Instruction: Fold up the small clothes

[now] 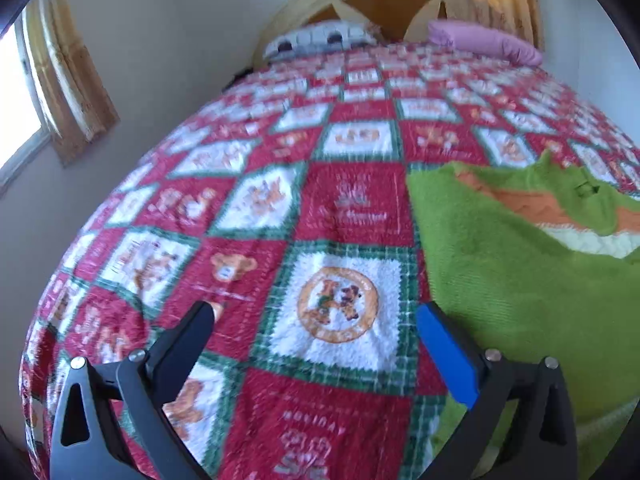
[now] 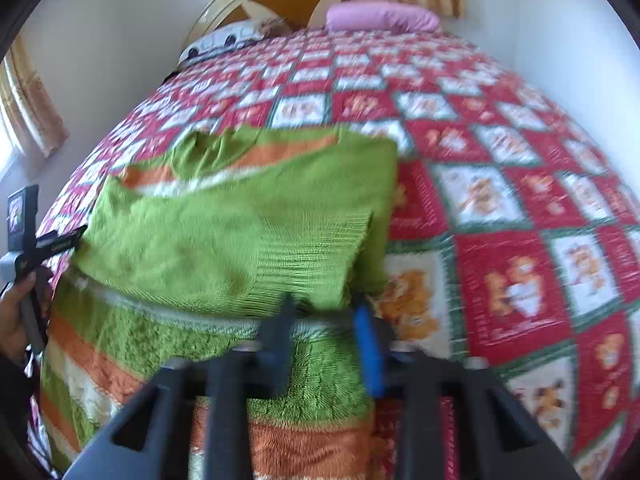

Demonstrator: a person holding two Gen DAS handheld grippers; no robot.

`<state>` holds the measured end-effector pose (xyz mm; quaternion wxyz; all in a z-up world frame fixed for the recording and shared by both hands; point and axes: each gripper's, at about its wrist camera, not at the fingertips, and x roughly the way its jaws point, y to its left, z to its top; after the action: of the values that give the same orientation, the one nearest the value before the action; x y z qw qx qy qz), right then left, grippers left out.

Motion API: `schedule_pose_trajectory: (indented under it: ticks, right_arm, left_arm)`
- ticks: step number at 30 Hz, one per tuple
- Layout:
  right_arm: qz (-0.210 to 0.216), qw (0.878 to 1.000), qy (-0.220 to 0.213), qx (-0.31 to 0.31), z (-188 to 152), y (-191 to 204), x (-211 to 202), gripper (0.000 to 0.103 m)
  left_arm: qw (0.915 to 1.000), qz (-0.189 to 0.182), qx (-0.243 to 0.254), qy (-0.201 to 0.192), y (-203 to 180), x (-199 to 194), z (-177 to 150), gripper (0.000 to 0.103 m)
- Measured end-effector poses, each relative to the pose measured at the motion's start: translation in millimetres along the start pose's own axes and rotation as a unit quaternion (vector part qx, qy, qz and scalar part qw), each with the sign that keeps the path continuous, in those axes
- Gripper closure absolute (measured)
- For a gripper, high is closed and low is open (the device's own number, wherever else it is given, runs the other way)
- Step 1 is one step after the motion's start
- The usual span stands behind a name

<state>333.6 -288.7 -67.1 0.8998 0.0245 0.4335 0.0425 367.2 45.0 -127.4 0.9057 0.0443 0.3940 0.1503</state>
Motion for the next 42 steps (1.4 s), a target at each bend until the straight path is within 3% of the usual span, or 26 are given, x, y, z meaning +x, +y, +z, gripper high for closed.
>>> schedule_pose_trajectory:
  ticks: [2,5,9,12,14,18,22,27,30,42]
  right_arm:
    - [-0.006,0.999,-0.021,-0.024,7,12,-12,0.057]
    - [0.030,0.998,-0.028,-0.050,15,35,-14,0.057]
    - [0.090,0.995,0.016,-0.047,18,50,25,0.057]
    - [0.048,0.997,0.042,-0.045,10,41,59,0.057]
    - [0.053,0.997,0.032,-0.042,6,36,57,0.057]
    - [0.023,0.997,0.026,-0.072,-4,43,46,0.057]
    - [0.023,0.997,0.017,-0.078,-9,41,51,0.056]
    - [0.017,0.997,0.019,-0.069,-7,44,40,0.052]
    - [0.018,0.997,0.016,-0.079,-12,46,35,0.049]
    - [0.040,0.998,0.030,-0.032,-29,41,8,0.046]
  left_arm:
    - [0.9998,-0.002,0.002,-0.020,0,-14,-2,0.000]
    - [0.9996,-0.011,0.024,-0.012,-11,-16,-7,0.000]
    - [0.9988,0.003,0.049,0.008,-21,-4,-15,0.000]
    - [0.9988,-0.009,0.045,0.017,-17,0,-16,0.000]
    - [0.9986,-0.003,0.050,0.017,-15,0,-19,0.000]
    - [0.9989,-0.007,0.045,0.010,-13,0,-25,0.000]
    - [0.9992,-0.011,0.036,0.010,-9,-1,-25,0.000]
    - [0.9987,-0.045,-0.007,0.022,11,-14,-31,0.000]
    - [0.9992,-0.038,0.006,0.013,11,-25,-36,0.000]
    - [0.9963,-0.080,0.028,-0.016,8,-80,-57,0.000]
